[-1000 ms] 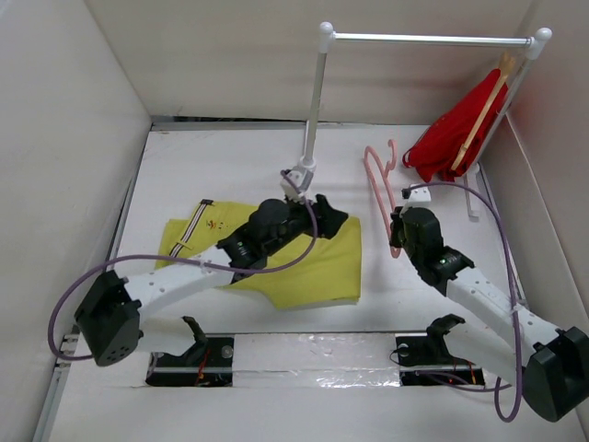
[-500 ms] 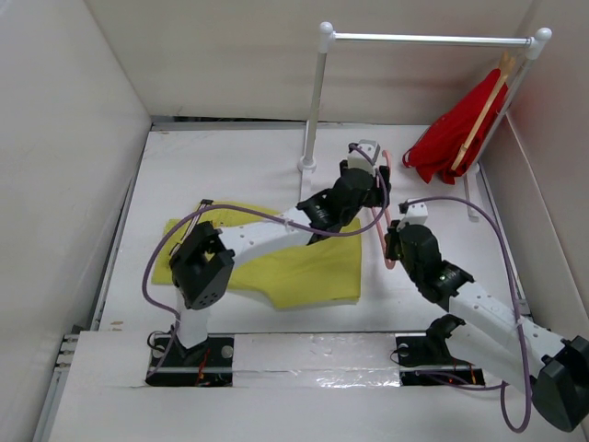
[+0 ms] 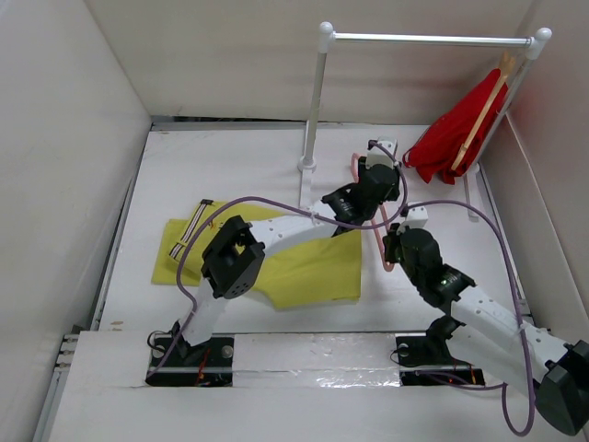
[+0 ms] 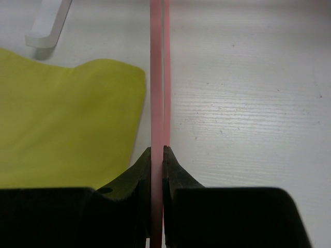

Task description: Place the trousers on the hanger

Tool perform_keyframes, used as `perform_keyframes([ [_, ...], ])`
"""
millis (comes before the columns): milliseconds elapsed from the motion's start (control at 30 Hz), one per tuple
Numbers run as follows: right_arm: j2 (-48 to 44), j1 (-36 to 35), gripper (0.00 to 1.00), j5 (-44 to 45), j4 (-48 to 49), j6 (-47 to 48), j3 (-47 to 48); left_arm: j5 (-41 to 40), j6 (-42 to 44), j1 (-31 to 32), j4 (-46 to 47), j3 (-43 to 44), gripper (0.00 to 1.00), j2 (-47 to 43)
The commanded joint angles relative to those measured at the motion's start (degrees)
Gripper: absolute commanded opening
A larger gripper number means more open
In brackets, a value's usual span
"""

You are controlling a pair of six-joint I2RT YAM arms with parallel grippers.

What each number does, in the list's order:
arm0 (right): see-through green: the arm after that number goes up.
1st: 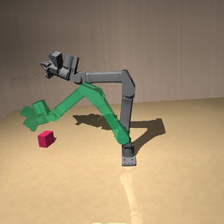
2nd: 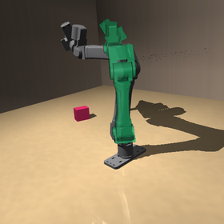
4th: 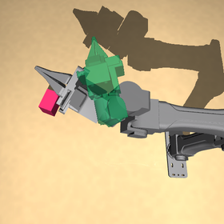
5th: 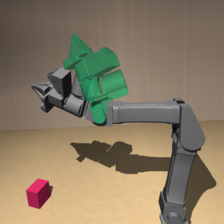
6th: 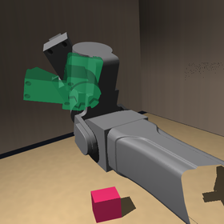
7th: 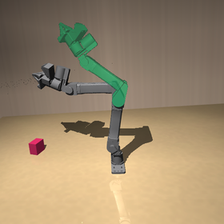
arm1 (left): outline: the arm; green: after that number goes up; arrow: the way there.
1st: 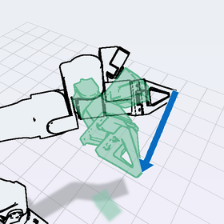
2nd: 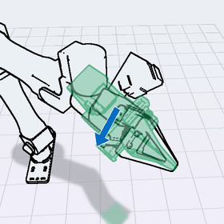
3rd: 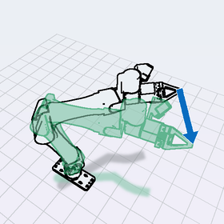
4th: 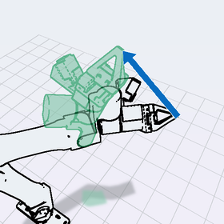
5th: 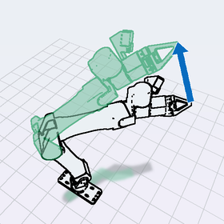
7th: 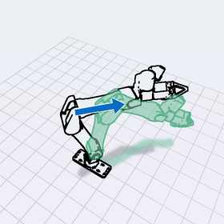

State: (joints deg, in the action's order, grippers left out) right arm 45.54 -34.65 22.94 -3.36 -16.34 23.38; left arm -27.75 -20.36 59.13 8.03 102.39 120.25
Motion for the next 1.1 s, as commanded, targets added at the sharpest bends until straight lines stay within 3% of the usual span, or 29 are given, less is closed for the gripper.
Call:
perform_keyframes([
  [0,0.4,-0.9,0.0,0.6,2.7,-1.1,-0.8,-2.2,0.6,-0.7,-0.6,4.3,0.43,1.0],
  [100,1.6,-1.4,0.0,1.2,4.8,-1.6,-1.3,-2.6,0.4,-0.7,-1.9,6.4,0.41,2.5],
  [167,1.9,-1.9,0.0,2.4,3.8,-1.6,-0.9,-4.0,0.9,-0.7,-1.9,6.8,0.31,3.3],
  [200,2.0,-1.9,0.0,2.7,3.5,-1.6,-0.4,-4.4,1.0,-0.7,-2.0,6.7,0.16,3.5],
  [233,1.9,-1.9,0.0,3.0,3.5,-1.6,-0.3,-4.7,0.5,-0.7,-2.1,6.0,0.1,3.3],
  [300,1.4,-2.4,0.0,3.3,3.5,-1.8,-0.3,-5.2,0.1,-0.7,-0.7,4.0,0.0,1.9],
  [333,0.6,-2.4,0.02,3.3,3.4,-1.9,-0.6,-5.6,0.0,-0.7,0.4,0.6,0.0,1.1],
  [433,-1.0,-2.4,0.26,2.7,0.8,-1.9,-0.7,-5.4,-2.2,-0.7,5.1,-8.1,0.0,-3.9],
  [467,-2.5,-3.0,0.44,1.9,-0.3,-2.0,-0.4,-4.6,-4.5,-0.7,7.6,-10.7,0.0,-7.1],
  [567,-7.3,-3.0,0.68,-0.8,-4.2,-1.9,-0.1,-2.1,-8.5,0.1,15.5,-23.4,0.0,-14.3],
  [667,-12.0,-3.5,0.83,-4.0,-7.9,-1.8,-0.1,-1.4,-15.3,2.0,20.5,-32.7,0.0,-18.6],
  [767,-17.9,-3.5,0.85,-7.4,-8.9,-1.5,-0.8,-3.0,-20.7,4.2,23.9,-39.4,0.0,-21.3],
  [833,-20.2,-2.8,0.82,-9.1,-9.1,-1.7,-1.6,-4.4,-23.1,5.9,26.2,-44.3,0.0,-22.8],
  [933,-19.0,-0.9,0.38,-11.7,-6.9,-1.8,-3.6,-7.1,-25.8,6.4,27.7,-49.2,0.0,-24.8],
  [967,-17.8,-0.3,0.12,-14.1,-5.5,-1.8,-4.1,-8.2,-26.1,6.4,29.0,-50.5,0.0,-25.7],
  [1033,-12.0,1.3,0.01,-16.7,-0.4,-1.5,-5.5,-8.8,-26.8,6.4,30.9,-54.1,0.0,-26.1],
  [1067,-9.6,1.9,0.0,-18.9,1.8,-1.5,-5.8,-9.5,-27.4,6.4,31.8,-54.7,0.0,-26.4],
])
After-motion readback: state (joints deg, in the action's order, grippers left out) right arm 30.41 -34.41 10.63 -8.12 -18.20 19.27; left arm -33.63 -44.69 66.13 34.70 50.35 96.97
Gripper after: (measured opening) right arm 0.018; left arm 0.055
